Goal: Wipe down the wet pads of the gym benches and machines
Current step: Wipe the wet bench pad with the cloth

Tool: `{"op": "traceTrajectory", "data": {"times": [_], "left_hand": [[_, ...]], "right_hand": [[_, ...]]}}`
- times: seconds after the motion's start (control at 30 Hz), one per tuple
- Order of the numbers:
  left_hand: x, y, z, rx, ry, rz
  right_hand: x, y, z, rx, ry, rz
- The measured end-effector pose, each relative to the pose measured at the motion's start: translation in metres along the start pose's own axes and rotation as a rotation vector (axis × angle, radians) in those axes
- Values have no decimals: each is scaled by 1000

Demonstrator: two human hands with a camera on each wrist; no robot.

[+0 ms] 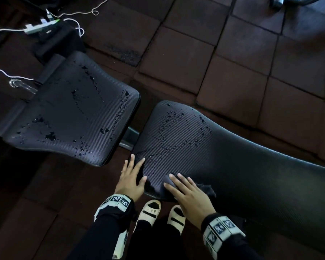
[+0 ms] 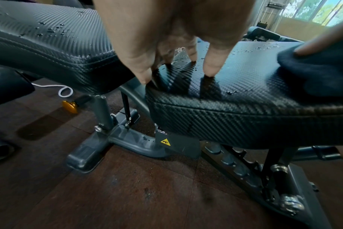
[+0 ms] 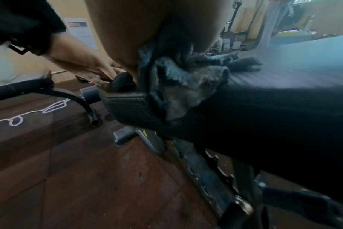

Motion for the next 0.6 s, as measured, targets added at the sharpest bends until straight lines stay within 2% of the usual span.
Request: {"op": "traceTrajectory", "data": {"times": [0.03,0.13,0.27,0.37,0.6], "left_hand": [[-2,-1,0,-11,-11,8],[-12,-2,-3,-20,-39,24],[-32,-2,-21,47,-99,-65],[-40,1,-28,112,-181,-146],[-39,7,-26,94,-177,-187]], "right_hand": [[-6,2,9,2,5,1],[-35,-11,31,-114,104,26],[-74,-31,35,-172,259,41],[-79,-33,22,-195,214,46],[-74,-43,-24,-93,151,-56]]}}
Point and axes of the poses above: each hand's wrist, its own z-axis away from the middle knuckle, its own y-axis out of the palm, x = y × z, the point moved 4 cm from there along -z, towards the middle knuckle, and after that the axes turned 10 degrees about -y, right-handed, at the moved point
